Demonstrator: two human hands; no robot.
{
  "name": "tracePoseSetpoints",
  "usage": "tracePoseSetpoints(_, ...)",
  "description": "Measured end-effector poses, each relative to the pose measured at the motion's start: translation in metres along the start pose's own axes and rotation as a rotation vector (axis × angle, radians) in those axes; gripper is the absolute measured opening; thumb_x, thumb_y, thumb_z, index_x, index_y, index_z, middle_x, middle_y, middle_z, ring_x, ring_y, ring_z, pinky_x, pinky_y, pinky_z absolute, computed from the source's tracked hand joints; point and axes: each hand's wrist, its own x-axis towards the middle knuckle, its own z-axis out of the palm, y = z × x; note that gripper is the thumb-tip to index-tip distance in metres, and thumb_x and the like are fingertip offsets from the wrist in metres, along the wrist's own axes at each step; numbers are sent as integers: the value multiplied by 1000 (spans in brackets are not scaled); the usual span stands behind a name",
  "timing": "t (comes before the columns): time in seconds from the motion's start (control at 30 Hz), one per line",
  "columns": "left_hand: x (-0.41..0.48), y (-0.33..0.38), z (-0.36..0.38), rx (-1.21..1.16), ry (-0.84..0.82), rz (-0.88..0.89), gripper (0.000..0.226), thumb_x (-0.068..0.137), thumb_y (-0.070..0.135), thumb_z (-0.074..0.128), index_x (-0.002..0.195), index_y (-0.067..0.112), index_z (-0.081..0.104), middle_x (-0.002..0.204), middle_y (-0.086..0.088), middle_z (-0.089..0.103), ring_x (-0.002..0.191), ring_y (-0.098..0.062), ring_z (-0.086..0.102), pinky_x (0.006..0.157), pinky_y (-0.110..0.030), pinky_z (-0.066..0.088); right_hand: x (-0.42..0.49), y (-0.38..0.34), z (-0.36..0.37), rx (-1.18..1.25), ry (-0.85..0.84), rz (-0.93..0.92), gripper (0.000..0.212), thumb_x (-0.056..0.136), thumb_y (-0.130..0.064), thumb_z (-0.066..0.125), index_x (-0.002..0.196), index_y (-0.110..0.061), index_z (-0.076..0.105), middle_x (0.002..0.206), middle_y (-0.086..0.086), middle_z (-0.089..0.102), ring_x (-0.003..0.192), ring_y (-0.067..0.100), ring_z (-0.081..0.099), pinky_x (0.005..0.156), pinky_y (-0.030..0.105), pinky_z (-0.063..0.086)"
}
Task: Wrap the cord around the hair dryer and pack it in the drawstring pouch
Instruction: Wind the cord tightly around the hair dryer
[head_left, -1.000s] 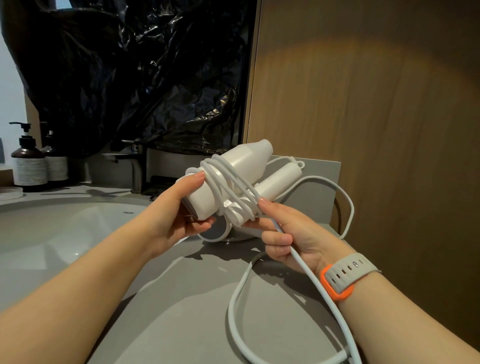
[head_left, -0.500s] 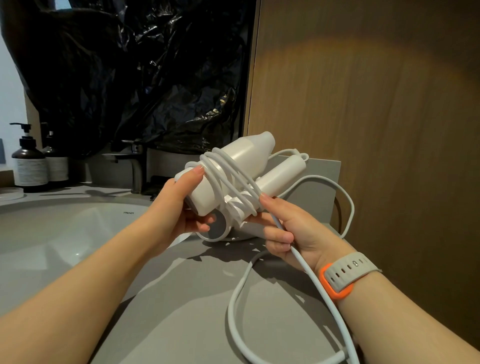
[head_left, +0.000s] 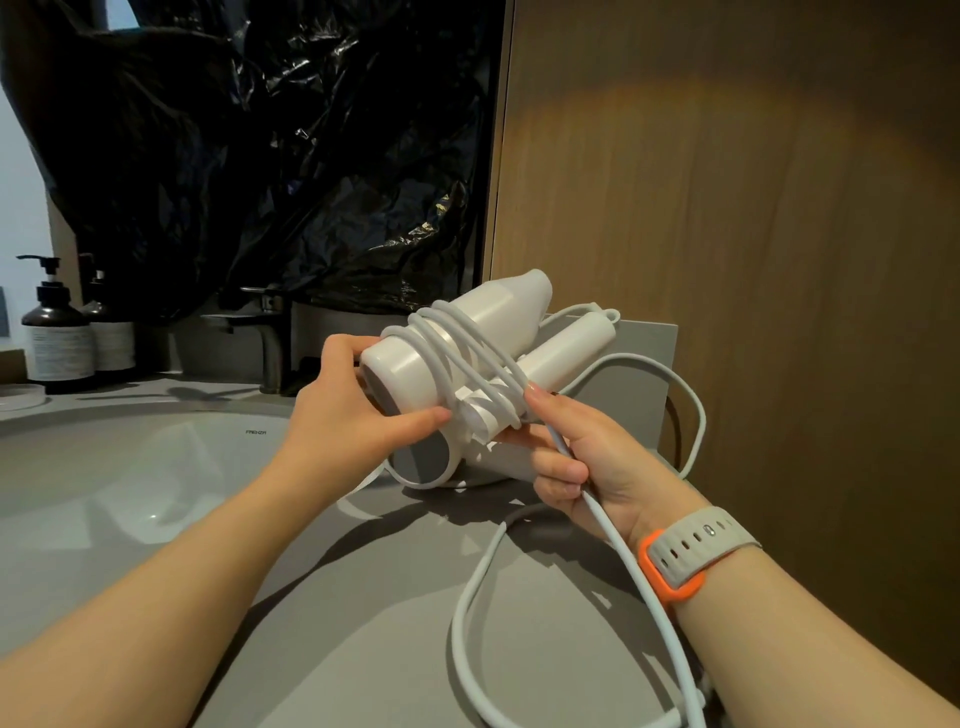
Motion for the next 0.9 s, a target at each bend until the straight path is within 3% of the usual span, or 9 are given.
tracePoseSetpoints(0.13, 2, 0, -1, -95, 23, -125, 65, 63, 34, 82, 111, 26, 39, 101, 8, 52, 92, -16, 59, 66, -29, 54, -3, -2, 1, 16, -63, -2, 41, 77, -33, 57, 111, -11, 58, 92, 13, 69, 30, 6, 32, 36, 10, 28)
tracePoseSetpoints(0.27, 2, 2, -1, -188, 47, -222, 60, 67, 37, 79, 111, 23, 41, 104, 0, 55, 86, -20, 63, 57, -27, 53, -5, -5, 4, 39, -144, -24, 38, 76, -34, 56, 107, -15, 63, 101, 14, 70, 30, 5, 31, 37, 10, 24)
tracePoseSetpoints(0.4, 2, 5, 1, -246, 79, -284, 55, 70, 37, 77, 111, 22, 42, 100, 0, 56, 73, -19, 65, 67, -38, 58, -8, -6, 5, 63, -188, -43, 42, 76, -35, 55, 113, -16, 60, 107, 15, 69, 28, 6, 32, 36, 10, 24)
tracePoseSetpoints(0.6, 2, 6, 1, -335, 91, -336, 58, 70, 35, 78, 114, 18, 45, 107, -4, 56, 85, -24, 65, 72, -45, 59, -6, -5, 8, 38, -177, -47, 46, 75, -36, 53, 118, -18, 58, 111, 14, 69, 28, 6, 30, 37, 10, 22)
tracePoseSetpoints(0.73, 4, 7, 1, -425, 90, -412, 51, 72, 36, 75, 109, 13, 49, 106, -11, 59, 72, -25, 65, 67, -38, 58, -7, -6, 10, 37, -136, -70, 47, 77, -34, 53, 121, -17, 56, 86, 9, 71, 28, 6, 31, 35, 12, 22)
tracePoseSetpoints(0.83, 6, 5, -4, -512, 112, -464, 35, 76, 36, 72, 94, 17, 49, 103, -14, 58, 72, -27, 64, 61, -31, 55, -8, -10, 9, 56, -72, -119, 35, 91, -24, 47, 125, -17, 53, 63, 3, 57, 29, 4, 31, 35, 13, 22)
tracePoseSetpoints(0.9, 6, 4, -6, -547, 120, -480, 35, 77, 36, 71, 94, 16, 48, 101, -15, 57, 68, -26, 63, 61, -31, 56, -8, -11, 9, 54, -66, -121, 30, 90, -23, 48, 117, -14, 57, 56, 0, 48, 29, 3, 28, 38, 14, 15)
